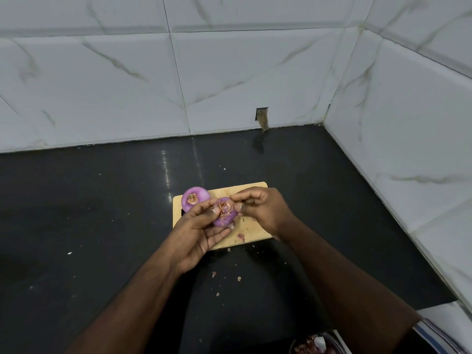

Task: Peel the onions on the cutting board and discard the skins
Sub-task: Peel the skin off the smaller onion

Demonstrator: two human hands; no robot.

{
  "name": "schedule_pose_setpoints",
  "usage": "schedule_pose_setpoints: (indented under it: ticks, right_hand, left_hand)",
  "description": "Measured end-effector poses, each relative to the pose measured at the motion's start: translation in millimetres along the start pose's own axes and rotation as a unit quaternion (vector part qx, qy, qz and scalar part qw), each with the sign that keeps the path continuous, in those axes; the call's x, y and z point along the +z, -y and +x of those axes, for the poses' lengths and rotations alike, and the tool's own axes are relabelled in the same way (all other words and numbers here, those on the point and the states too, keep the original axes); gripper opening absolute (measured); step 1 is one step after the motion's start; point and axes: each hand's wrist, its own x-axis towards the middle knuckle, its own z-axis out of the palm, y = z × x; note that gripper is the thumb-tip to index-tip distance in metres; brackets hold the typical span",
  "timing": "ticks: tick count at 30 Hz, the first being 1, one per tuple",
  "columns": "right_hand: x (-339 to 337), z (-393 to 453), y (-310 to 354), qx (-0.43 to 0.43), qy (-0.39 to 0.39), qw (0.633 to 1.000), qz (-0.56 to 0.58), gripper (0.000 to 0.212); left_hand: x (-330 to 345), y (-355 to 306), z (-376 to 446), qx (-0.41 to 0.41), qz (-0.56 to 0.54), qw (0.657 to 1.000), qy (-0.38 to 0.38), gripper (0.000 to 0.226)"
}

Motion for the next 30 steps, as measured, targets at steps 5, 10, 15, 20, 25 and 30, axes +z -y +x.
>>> schedule_pose_setpoints:
  ticks: [5,10,15,20,25,30]
  right_hand:
    - [0.0,1.8,3.6,-0.013,-0.005,0.994,-0.106,0.008]
    - [-2.9,0.7,0.3,-0.020,0.018,0.978,-0.205,0.014]
    - [-11.9,-5.7,0.9,0.008,0.073,0.977,-0.202,0.023]
    - [-17.3,-2.3,-0.5,0.004,-0.024,0.985,-0.172,0.013]
    - [-14.2,7.5,1.1,-0.011,0.007,0.947,-0.320,0.027]
    - [-8.2,6.1,2.8,-0.044,0.048,0.977,-0.203,0.022]
  left_hand:
    - [2.0,3.7,0.7,0.007,-0.024,1.000,0.001,0.036]
    - [6.9,15.2,1.4,0.008,-0.051,0.998,-0.039,0.034]
    - [6.5,16.1,0.8,0.020,-0.075,0.995,-0.058,0.030]
    - [0.9,13.2,-2.5,0.012,-0.045,0.998,-0.050,0.029]
    - [4.0,15.8,-1.8,0.007,-0.021,0.999,-0.049,0.029]
    - [2.2,11.1,-1.0,0.009,-0.015,0.999,-0.045,0.028]
